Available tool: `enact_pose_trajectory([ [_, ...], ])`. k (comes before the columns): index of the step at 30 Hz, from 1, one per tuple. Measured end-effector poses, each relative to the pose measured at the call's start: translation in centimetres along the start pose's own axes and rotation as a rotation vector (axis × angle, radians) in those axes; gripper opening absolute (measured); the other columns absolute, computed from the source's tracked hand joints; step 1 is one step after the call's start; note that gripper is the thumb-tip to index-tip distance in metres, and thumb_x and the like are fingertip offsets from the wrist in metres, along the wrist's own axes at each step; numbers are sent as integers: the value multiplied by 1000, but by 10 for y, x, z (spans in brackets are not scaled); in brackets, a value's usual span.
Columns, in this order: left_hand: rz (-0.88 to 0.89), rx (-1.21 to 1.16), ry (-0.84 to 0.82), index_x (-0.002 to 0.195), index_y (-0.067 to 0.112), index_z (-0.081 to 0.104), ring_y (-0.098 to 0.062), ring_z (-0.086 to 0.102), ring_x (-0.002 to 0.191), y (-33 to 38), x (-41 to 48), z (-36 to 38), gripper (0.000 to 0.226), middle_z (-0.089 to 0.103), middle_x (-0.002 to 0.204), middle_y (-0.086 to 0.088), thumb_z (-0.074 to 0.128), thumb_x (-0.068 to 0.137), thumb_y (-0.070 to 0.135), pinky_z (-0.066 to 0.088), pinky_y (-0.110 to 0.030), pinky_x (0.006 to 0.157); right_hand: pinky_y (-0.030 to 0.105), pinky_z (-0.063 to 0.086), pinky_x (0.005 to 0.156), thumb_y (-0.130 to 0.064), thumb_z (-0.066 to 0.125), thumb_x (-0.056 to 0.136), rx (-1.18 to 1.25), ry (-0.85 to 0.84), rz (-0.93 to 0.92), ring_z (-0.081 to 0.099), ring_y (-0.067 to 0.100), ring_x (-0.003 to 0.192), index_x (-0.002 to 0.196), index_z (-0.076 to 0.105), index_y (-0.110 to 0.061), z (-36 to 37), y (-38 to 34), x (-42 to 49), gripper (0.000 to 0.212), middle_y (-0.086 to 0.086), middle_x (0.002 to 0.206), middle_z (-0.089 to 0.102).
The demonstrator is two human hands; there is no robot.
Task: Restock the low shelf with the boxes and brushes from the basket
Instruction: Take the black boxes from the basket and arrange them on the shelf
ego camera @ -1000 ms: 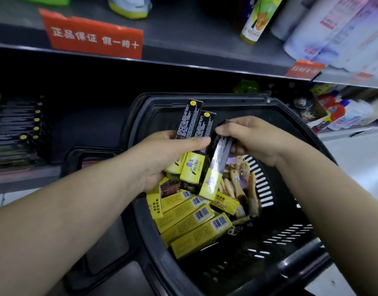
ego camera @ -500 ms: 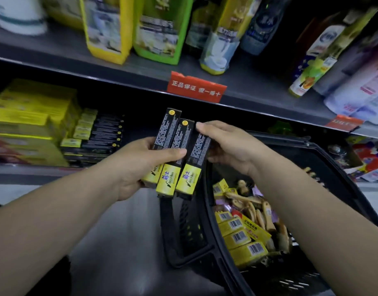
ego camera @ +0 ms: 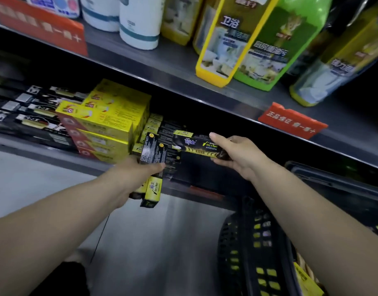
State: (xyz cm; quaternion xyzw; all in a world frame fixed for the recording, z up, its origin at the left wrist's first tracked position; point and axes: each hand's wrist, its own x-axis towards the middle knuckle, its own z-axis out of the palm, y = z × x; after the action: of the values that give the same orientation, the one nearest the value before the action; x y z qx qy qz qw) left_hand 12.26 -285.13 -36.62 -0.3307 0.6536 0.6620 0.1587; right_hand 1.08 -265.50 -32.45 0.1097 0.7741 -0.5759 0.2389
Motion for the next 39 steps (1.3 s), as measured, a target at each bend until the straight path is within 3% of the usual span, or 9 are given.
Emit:
enact_pose_trajectory([
  [6, -13, -30, 4, 95, 21, 59, -21, 62, 81, -14, 10, -15, 21, 67, 91, -4, 70, 82, 33, 45, -27, 57, 19, 53, 61, -32, 67, 85, -163, 5, -60, 57, 14, 89, 100, 60, -9, 47, 11, 58, 28, 8, 106, 56],
  [8, -18, -9, 26, 98, 20, 57, -16, 58, 75, -13, 12, -16, 23, 65, 87, -2, 68, 83, 35, 41, -26, 51, 17, 50, 60, -34, 67, 85, -249, -12, -55, 56, 14, 88, 101, 60, -12, 59, 17, 73, 29, 5, 103, 58],
  [11, -38, -7, 28, 112, 15, 53, -18, 56, 77, -14, 15, -18, 38, 62, 92, -4, 68, 83, 35, 41, -27, 52, 16, 48, 61, -36, 65, 86, -358, -92, -22, 55, 6, 82, 98, 58, -17, 70, 27, 86, 23, -2, 96, 58],
  [16, -27, 29, 25, 105, 16, 51, -18, 55, 78, -12, 19, -22, 35, 59, 91, -2, 68, 82, 35, 42, -29, 54, 30, 40, 100, -50, 68, 78, -575, -211, 15, 48, 15, 115, 120, 53, -23, 72, 39, 91, 52, -3, 127, 49],
  [20, -3, 25, 37, 93, 19, 51, -17, 56, 76, -7, 19, -22, 25, 60, 86, -1, 69, 82, 33, 44, -28, 55, 26, 33, 97, -36, 81, 69, -752, -312, 13, 40, 20, 126, 136, 38, -28, 71, 40, 87, 81, 3, 142, 37],
  [23, 5, 22, 55, 92, 19, 52, -20, 57, 77, -8, 18, -20, 24, 61, 87, -3, 69, 83, 31, 49, -32, 62, 27, 33, 95, -23, 80, 73, -899, -308, -50, 39, 24, 126, 138, 35, -31, 76, 38, 84, 80, 6, 143, 28],
  [28, 22, -16, 51, 94, 18, 50, -15, 55, 68, -10, 16, -19, 25, 60, 81, -1, 70, 82, 29, 43, -26, 53, 27, 34, 96, -14, 77, 76, -914, -326, -118, 39, 25, 128, 141, 35, -31, 80, 36, 82, 79, 7, 144, 28],
  [35, 43, -35, 22, 80, 24, 52, -12, 56, 64, -9, 15, -12, 17, 62, 75, 1, 68, 84, 26, 41, -23, 49, 27, 33, 101, -15, 79, 73, -928, -308, -169, 38, 23, 130, 139, 38, -26, 78, 37, 81, 79, 4, 146, 32],
  [39, 13, -69, -10, 89, 25, 53, -19, 61, 70, -6, 19, -10, 18, 67, 87, -4, 69, 82, 25, 44, -26, 54, 28, 35, 101, -19, 79, 74, -960, -328, -170, 39, 23, 129, 140, 36, -24, 78, 34, 76, 78, 4, 146, 33],
])
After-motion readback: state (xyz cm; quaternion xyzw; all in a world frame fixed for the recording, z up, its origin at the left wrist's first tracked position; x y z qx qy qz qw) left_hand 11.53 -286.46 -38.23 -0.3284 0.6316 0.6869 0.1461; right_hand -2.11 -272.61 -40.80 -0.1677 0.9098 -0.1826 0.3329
